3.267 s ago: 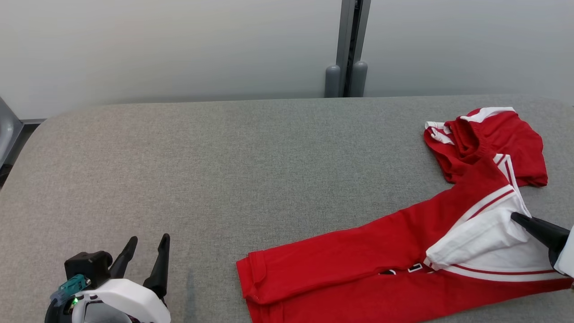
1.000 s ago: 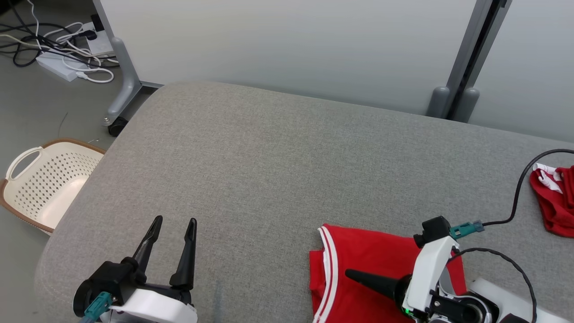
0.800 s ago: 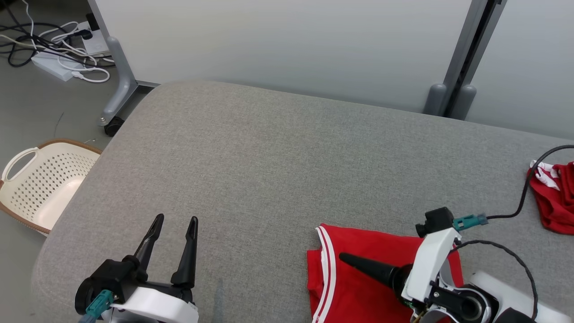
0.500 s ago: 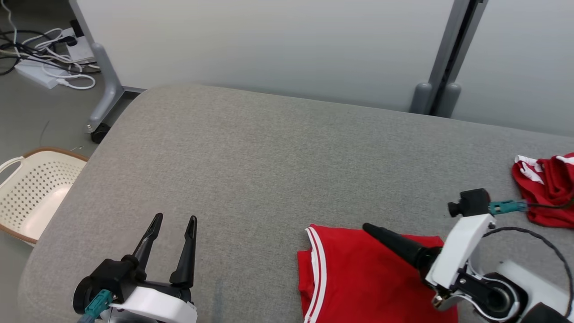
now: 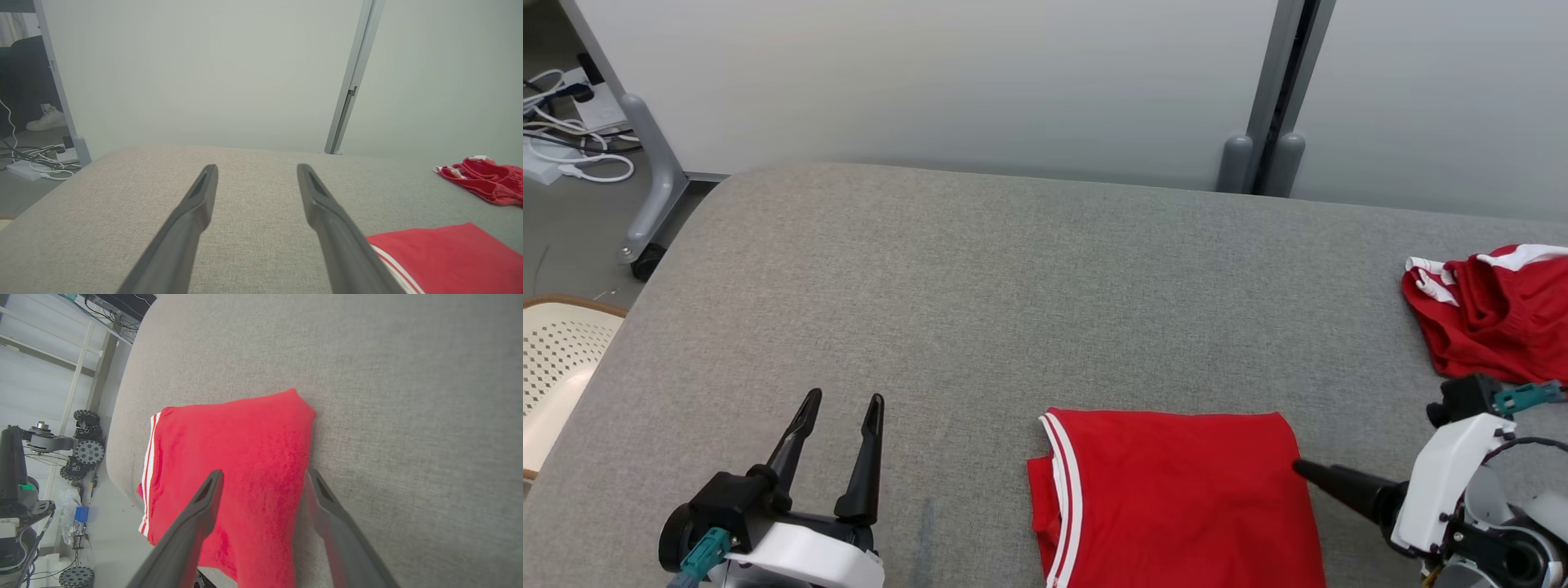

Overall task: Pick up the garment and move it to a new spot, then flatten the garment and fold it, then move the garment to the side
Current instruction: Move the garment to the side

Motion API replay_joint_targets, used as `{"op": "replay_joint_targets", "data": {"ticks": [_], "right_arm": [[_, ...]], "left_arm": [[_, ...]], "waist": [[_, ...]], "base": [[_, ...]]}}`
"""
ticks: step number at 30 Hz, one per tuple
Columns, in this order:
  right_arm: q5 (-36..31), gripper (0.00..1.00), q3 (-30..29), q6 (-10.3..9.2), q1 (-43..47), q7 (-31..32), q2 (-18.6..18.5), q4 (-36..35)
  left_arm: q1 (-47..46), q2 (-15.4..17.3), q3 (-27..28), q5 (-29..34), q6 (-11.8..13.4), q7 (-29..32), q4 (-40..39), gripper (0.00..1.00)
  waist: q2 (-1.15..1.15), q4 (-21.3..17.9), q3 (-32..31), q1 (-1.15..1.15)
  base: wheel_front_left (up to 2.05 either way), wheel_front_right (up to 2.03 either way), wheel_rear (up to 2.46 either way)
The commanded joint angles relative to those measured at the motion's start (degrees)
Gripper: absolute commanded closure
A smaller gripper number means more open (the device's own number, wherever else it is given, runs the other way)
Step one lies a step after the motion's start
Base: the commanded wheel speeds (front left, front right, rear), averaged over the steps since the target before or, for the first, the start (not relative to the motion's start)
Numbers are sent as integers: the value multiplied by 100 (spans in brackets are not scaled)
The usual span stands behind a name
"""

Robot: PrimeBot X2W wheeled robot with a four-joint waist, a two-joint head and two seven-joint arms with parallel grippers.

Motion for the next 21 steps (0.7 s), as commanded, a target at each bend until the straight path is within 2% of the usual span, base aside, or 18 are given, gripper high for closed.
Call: {"op": "replay_joint_targets", "data": {"ticks": [1,16,21], "right_arm": [[21,0,34,4,-5,116,50,79],[538,0,435,3,-256,1537,607,1012],[744,0,378,2,-313,1748,671,1156]], "left_arm": [[-64,8,23,16,-38,-6,9,0],[-196,-72,-41,58,-42,-5,-3,0],[-216,-85,-42,31,-41,-5,17,0]], "waist": [[0,-34,18,0],[0,-15,200,0],[0,64,218,0]], "base": [[0,0,0],[0,0,0],[0,0,0]]}}
